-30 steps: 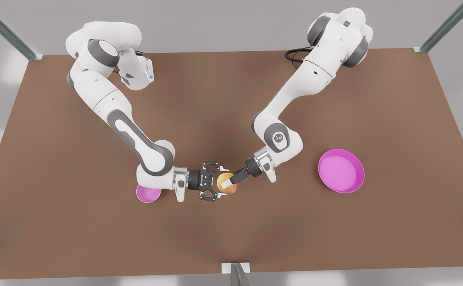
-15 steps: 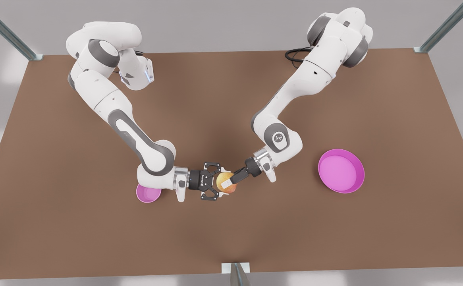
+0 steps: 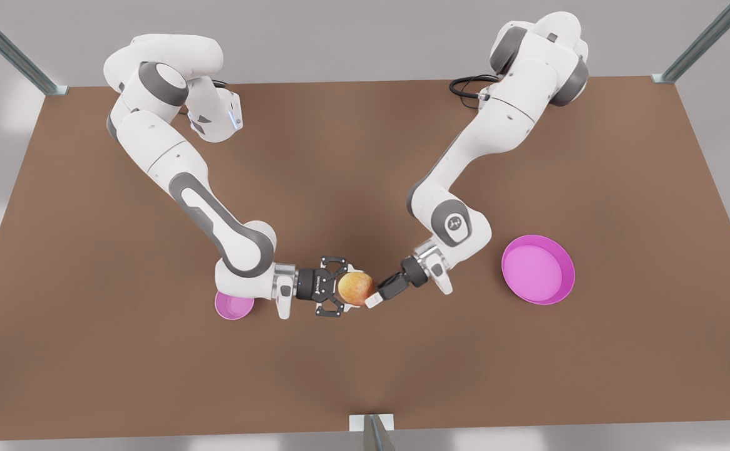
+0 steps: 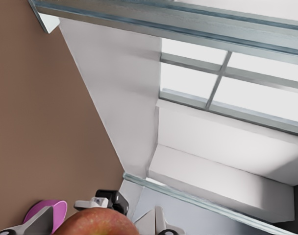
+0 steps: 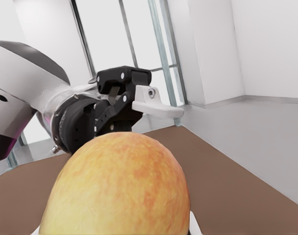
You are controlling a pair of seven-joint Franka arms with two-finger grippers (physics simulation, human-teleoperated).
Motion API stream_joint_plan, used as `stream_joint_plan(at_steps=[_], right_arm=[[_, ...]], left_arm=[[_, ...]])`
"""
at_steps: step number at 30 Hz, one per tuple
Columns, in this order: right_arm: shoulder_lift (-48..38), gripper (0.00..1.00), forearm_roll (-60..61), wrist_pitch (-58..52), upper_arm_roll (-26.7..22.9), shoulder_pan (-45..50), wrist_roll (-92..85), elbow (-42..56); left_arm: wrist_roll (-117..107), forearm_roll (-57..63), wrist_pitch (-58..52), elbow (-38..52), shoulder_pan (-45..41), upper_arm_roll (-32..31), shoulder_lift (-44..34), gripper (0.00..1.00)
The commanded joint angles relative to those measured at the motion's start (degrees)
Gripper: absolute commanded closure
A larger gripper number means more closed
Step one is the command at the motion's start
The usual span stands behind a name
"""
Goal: Use the left arm to pick up the apple from the plate, transfer it to the gripper of the right arm, and then use the right arm to place it into the bowl
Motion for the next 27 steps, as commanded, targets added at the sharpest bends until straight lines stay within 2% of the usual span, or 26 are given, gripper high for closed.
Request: stream_joint_plan(at_steps=[1,7,8,9,10,11,12,13,14,15,16,17,18,21,22,25,27], right_arm=[[-0.1,0.18,-0.1,-0.2,0.0,-0.1,0.1,0.0],[-0.7,0.18,-1.5,-1.9,0.0,-2.8,0.2,-0.5],[-1.0,0.18,-2.6,-3.9,0.0,-4.2,0.2,-0.9],[-1.3,0.18,-5.3,-6.5,-0.3,-5.7,0.2,-1.3],[-1.7,0.18,-10.4,-9.3,-0.6,-8.4,0.8,-2.0],[-1.8,0.18,-19.7,-13.3,-0.7,-11.4,4.1,-1.8],[-2.2,0.18,-25.7,-16.1,-0.6,-13.5,6.8,-1.6],[-2.7,0.18,-32.3,-19.7,-0.7,-16.0,8.8,-1.6],[-2.6,0.18,-39.2,-23.1,-0.8,-18.4,9.6,-1.2],[-2.6,0.18,-45.6,-26.4,-0.8,-20.8,10.3,-0.9],[-2.6,0.18,-53.0,-29.5,-0.8,-23.5,10.3,-0.9],[-2.6,0.18,-58.2,-31.2,-0.8,-25.1,10.3,-0.6],[-2.6,0.18,-64.7,-34.4,-0.8,-25.9,10.3,1.0],[-3.4,0.18,-78.2,-36.0,-0.4,-26.3,10.5,2.1],[-5.9,0.18,-81.7,-36.0,-0.8,-23.5,11.7,1.9],[-12.2,0.18,-81.7,-32.5,-11.3,-14.8,11.9,-0.9],[-13.2,0.18,-81.6,-27.8,-13.6,-13.2,11.9,-4.0]], left_arm=[[-0.1,0.2,-0.2,0.0,0.1,-0.1,-0.1,0.0],[0.0,2.9,-0.6,-1.8,6.0,-0.1,-1.6,0.0],[-0.2,8.2,-0.7,-1.7,9.3,-0.1,-1.4,0.0],[-0.9,24.0,-7.6,-0.6,13.0,1.2,0.9,0.0],[-2.7,47.1,-35.2,16.9,18.9,10.6,11.0,0.0],[-9.2,59.5,-53.8,29.6,19.1,21.1,15.7,0.0],[-9.2,69.9,-60.9,29.9,18.9,24.4,14.2,0.0],[-9.5,92.4,-67.6,29.9,18.3,24.4,10.5,0.0],[-18.4,111.6,-66.3,17.6,15.0,23.5,-0.7,0.0],[-42.1,128.1,-55.9,-3.0,17.0,12.7,-16.5,0.0],[-51.1,132.3,-58.7,-9.3,23.4,2.1,-26.4,0.0],[-43.8,121.9,-64.3,-7.4,22.1,6.1,-27.9,0.0],[-43.4,119.8,-69.6,-3.3,21.4,5.7,-25.3,0.0],[-42.7,117.4,-69.9,-3.3,20.1,5.6,-24.5,0.0],[-42.7,114.1,-70.1,-3.3,20.4,5.6,-23.7,0.0],[-43.0,114.2,-69.9,-3.3,20.4,5.6,-23.2,0.0],[-43.2,114.1,-69.8,-3.3,20.4,5.6,-23.2,0.0]])
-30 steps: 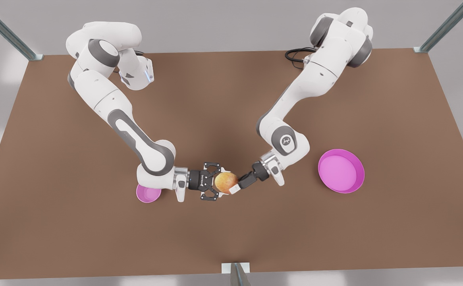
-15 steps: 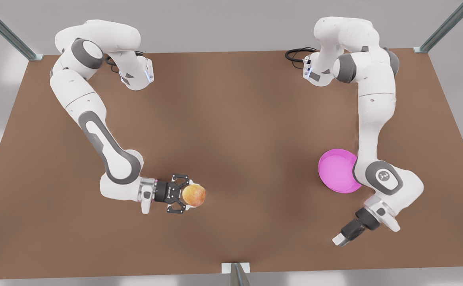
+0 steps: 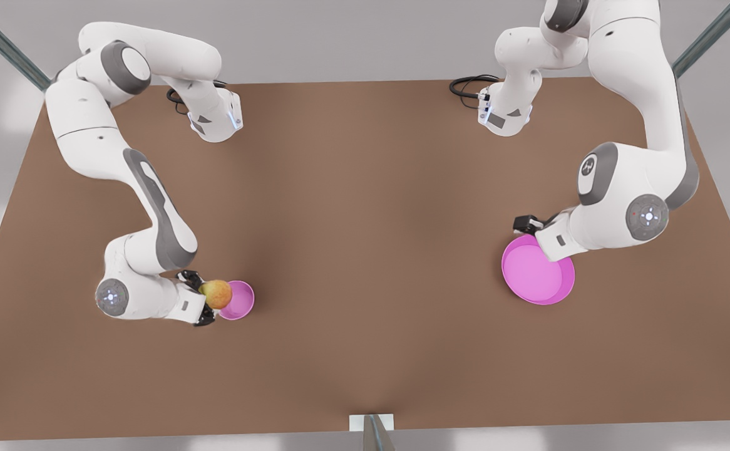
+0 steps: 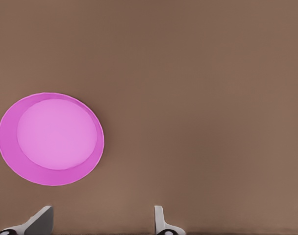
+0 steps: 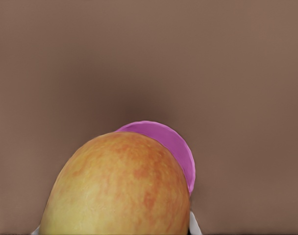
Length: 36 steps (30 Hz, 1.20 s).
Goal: Use the left arm to pick up the apple from the plate, transfer it to the gripper of the right arm, and then use the right arm to place it into the bowl
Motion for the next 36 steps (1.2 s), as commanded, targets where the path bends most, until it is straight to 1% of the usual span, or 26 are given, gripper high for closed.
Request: stream_joint_plan(at_steps=[1,3,4,12,16,17,18,22,23,24,25,26,28,29,30,31,33,34,36], right_arm=[[-0.8,0.18,-3.1,3.5,-1.9,1.8,5.1,-1.6],[-0.9,0.18,-2.8,7.8,-3.6,3.5,5.1,-3.5],[-0.8,0.18,-2.8,8.2,-4.1,3.8,5.2,-3.5],[1.5,0.18,-3.3,12.2,-4.7,5.0,6.1,-3.5],[1.5,0.18,-3.2,12.2,-4.7,5.6,6.1,-3.5],[1.3,0.13,-3.2,12.1,-4.7,5.6,6.1,-3.5],[1.2,0.0,-3.1,12.0,-4.7,5.6,6.1,-3.5],[-0.5,0.0,-3.1,11.4,-5.3,6.0,6.1,-4.2],[-3.8,0.0,-2.3,11.0,-5.9,6.2,6.5,-6.1],[-6.9,0.0,-2.1,7.2,-6.3,7.0,8.0,-5.7],[-11.0,0.0,-2.4,2.3,-6.4,8.2,16.5,-4.9],[-13.2,0.0,-3.0,-1.5,-7.2,10.0,24.4,-3.5],[-16.6,0.0,-3.1,-6.7,-10.6,12.6,43.7,-1.0],[-16.7,0.0,-3.0,-7.1,-13.8,14.7,58.0,0.0],[-15.7,0.0,-1.7,-12.5,-17.2,15.1,82.1,0.8],[-15.7,0.0,3.2,-19.2,-19.4,14.8,106.7,0.9],[-16.6,0.0,3.1,-25.1,-23.8,14.7,106.8,4.9],[-18.0,0.0,3.9,-26.3,-24.4,14.7,107.2,4.9],[-24.5,0.0,8.1,-28.2,-26.9,14.6,107.4,3.5]], left_arm=[[-19.1,0.3,-4.4,0.0,0.0,0.0,0.0,0.0],[-19.1,0.3,-4.6,0.0,0.1,0.0,0.4,0.0],[-19.1,0.3,-4.6,0.0,0.1,0.0,0.4,0.0],[-19.2,0.3,-4.7,0.1,0.1,0.0,0.4,0.0],[-19.2,0.4,-4.7,0.1,0.1,0.0,0.4,0.0],[-19.2,0.4,-4.7,0.1,0.1,0.0,0.4,0.0],[-19.1,0.4,-4.7,0.1,0.1,0.0,0.4,0.0],[-19.1,0.5,-4.7,0.2,0.1,0.0,0.4,0.0],[-19.1,0.5,-4.7,0.3,0.1,0.0,0.4,0.0],[-19.1,0.5,-4.7,0.3,0.1,0.0,0.4,0.0],[-19.0,0.6,-4.7,0.3,0.1,0.0,0.4,0.0],[-19.0,0.6,-4.7,0.3,0.1,0.0,0.4,0.0],[-18.8,0.7,-4.7,0.3,0.1,0.0,0.4,0.0],[-18.6,0.8,-4.7,0.4,0.1,0.0,0.4,0.0],[-18.8,0.9,-6.4,0.6,0.2,0.1,0.3,0.0],[-18.8,1.0,-9.1,2.8,0.2,0.1,0.3,0.0],[-18.6,1.0,-9.8,3.0,0.4,0.1,0.3,0.0],[-18.6,1.0,-10.6,3.1,0.4,0.1,0.1,0.0],[-18.8,1.1,-12.6,3.7,0.4,0.2,0.2,0.0]])
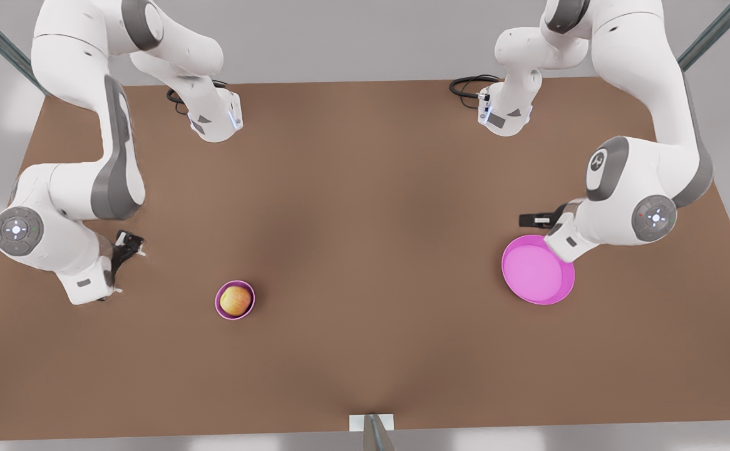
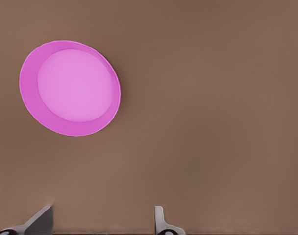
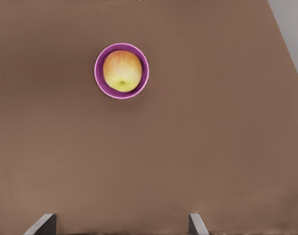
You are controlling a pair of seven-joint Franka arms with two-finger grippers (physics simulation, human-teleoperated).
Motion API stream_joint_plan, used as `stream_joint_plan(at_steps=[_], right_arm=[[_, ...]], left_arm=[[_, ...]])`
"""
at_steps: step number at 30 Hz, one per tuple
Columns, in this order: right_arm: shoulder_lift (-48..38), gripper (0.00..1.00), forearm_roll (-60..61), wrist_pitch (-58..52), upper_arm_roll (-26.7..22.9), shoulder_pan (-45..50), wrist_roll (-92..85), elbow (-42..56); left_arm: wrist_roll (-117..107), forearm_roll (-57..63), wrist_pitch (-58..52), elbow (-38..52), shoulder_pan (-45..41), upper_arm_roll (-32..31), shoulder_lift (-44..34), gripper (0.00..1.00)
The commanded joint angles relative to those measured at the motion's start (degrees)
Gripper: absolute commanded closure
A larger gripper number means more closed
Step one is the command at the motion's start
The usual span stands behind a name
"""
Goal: Use the left arm to pick up the apple from the plate, transfer it to the gripper of the right arm, and then use the right arm to place it into the bowl
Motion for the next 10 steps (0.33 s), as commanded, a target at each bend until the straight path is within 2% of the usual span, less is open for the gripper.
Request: stream_joint_plan(at_steps=[1,10], right_arm=[[-3.2,0.0,3.6,-12.1,-0.9,0.2,63.8,-0.3],[-7.6,0.0,3.6,-13.6,-1.5,0.2,63.5,-2.0]], left_arm=[[-2.4,0.1,-3.5,0.2,0.0,0.0,0.0,0.0],[-2.5,0.1,-3.5,0.2,0.0,0.0,0.0,0.0]])
